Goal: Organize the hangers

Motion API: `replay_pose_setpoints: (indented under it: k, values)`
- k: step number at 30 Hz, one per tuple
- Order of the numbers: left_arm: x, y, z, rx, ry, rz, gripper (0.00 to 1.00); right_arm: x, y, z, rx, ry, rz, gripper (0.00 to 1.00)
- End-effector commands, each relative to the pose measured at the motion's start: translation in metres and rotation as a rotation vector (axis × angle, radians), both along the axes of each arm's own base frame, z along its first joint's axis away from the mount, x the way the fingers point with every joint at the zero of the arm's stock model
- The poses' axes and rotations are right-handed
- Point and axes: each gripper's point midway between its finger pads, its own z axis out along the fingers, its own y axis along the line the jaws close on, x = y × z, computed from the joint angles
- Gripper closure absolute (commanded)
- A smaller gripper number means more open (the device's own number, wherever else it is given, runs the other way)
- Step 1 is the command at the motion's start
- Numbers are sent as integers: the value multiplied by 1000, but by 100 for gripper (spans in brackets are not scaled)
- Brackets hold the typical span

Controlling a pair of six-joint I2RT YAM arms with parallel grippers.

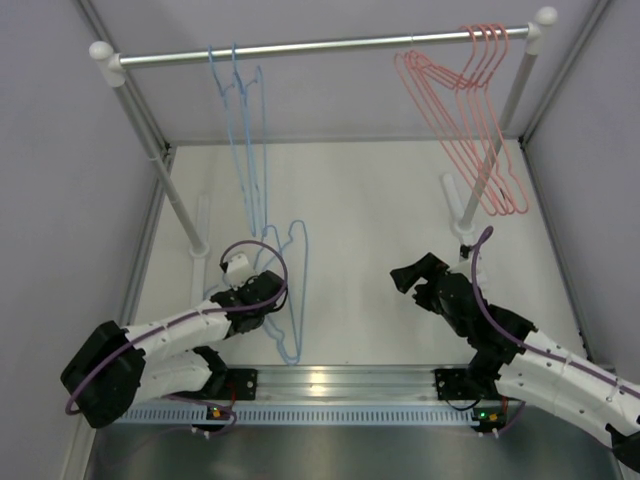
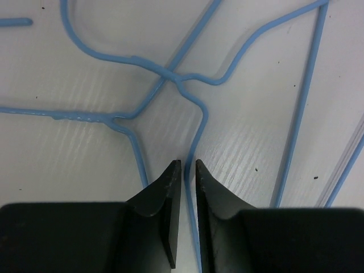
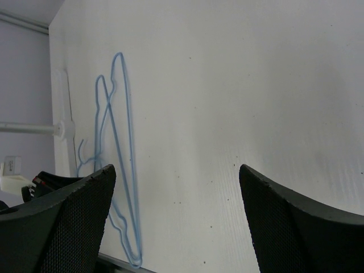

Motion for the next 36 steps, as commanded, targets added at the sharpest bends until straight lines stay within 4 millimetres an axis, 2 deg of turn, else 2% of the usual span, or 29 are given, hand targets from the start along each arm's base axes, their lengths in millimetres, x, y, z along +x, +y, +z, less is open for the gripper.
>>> replay_pose_setpoints:
  k: [1,4,6,9,14,18,20,21,23,24,26,27,31,32,33,34,35,36]
  values:
    - [-7,2,-14,0,43,16,81,1,4,11,46,-31,1,14]
    - [-6,1,-14,5,48,14,89,1,4,11,49,-32,0,14]
    - [-5,1,-14,12,50,11,100,1,4,11,50,-33,0,14]
    - [-3,-2,-8,6,39,-9,100,2,4,13,43,-37,4,14]
    - [6,-16,17,-42,-17,-73,100,3,6,18,38,-46,9,14]
    - [9,-27,36,-84,-53,-134,100,5,16,25,10,-58,60,14]
    - [9,-33,43,-106,-64,-162,100,7,30,30,-1,-62,116,14]
    - [8,-35,45,-106,-64,-176,100,7,39,20,-30,-28,152,14]
    - [7,-40,48,-121,-65,-197,100,12,53,27,-37,-33,182,16]
    - [7,-42,49,-124,-66,-203,100,11,63,17,-69,-5,207,16]
    - [6,-46,51,-129,-65,-218,100,14,78,27,-61,-19,227,16]
    - [5,-49,52,-128,-67,-232,100,14,87,19,-84,-3,241,16]
    - [4,-60,58,-119,-80,-265,100,20,116,18,-97,4,274,16]
    - [2,-64,57,-113,-77,-281,100,22,124,25,-86,-6,280,16]
    - [2,-64,57,-99,-81,-284,100,24,131,17,-103,16,286,17]
    - [2,-65,57,-92,-82,-286,100,27,137,18,-98,16,289,16]
    - [1,-68,57,-87,-83,-297,100,32,145,28,-76,7,288,16]
    - [0,-70,57,-84,-83,-300,100,34,152,20,-86,27,293,16]
